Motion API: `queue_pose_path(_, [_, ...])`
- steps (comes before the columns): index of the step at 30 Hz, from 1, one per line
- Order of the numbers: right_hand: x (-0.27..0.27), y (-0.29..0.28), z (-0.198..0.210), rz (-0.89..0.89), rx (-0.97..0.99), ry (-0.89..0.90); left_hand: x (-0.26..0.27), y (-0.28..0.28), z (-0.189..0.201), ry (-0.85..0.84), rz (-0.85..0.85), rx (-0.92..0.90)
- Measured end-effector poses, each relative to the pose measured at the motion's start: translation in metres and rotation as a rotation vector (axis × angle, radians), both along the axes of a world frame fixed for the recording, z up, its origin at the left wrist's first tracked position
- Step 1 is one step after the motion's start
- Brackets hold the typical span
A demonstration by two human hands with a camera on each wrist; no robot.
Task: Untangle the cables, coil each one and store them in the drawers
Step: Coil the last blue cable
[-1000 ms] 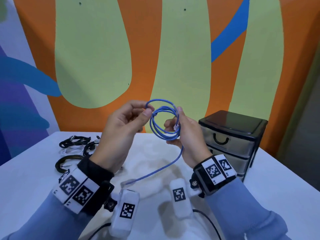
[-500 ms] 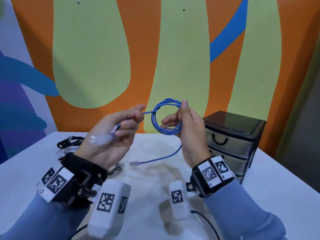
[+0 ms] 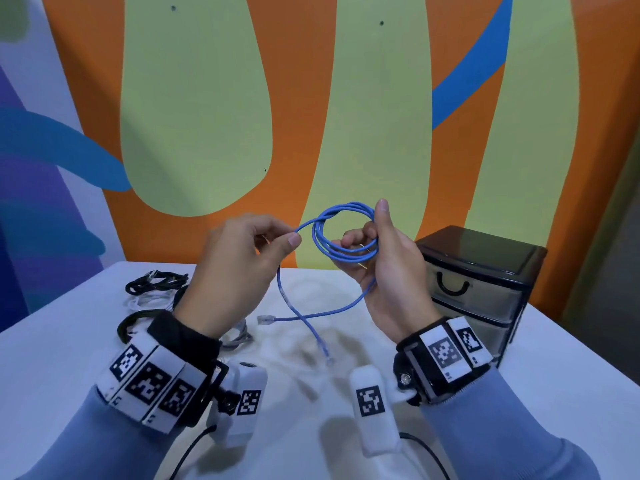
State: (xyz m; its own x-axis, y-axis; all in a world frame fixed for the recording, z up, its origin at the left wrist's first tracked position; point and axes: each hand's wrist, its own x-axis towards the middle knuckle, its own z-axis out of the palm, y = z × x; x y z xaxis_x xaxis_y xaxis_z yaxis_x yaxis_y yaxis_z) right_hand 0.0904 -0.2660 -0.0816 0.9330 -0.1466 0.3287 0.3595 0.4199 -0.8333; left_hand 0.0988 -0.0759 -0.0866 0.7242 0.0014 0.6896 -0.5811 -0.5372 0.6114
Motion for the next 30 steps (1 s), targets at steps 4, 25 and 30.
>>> queue_pose_path(4, [0.001,-0.001,-0.001,-0.185,-0.278,-0.129,0.002,0.004,-0.001,0.077,0.087,0.184])
queue_pose_path(25, [0.004,0.017,-0.017,-0.161,-0.342,-0.149,-0.021,-0.03,0.003,0.306,-0.555,-0.734])
queue_pose_path(30, [0.013,0.008,-0.021,-0.416,-0.689,-0.29,-0.028,-0.034,0.004,0.283,-0.587,-0.657])
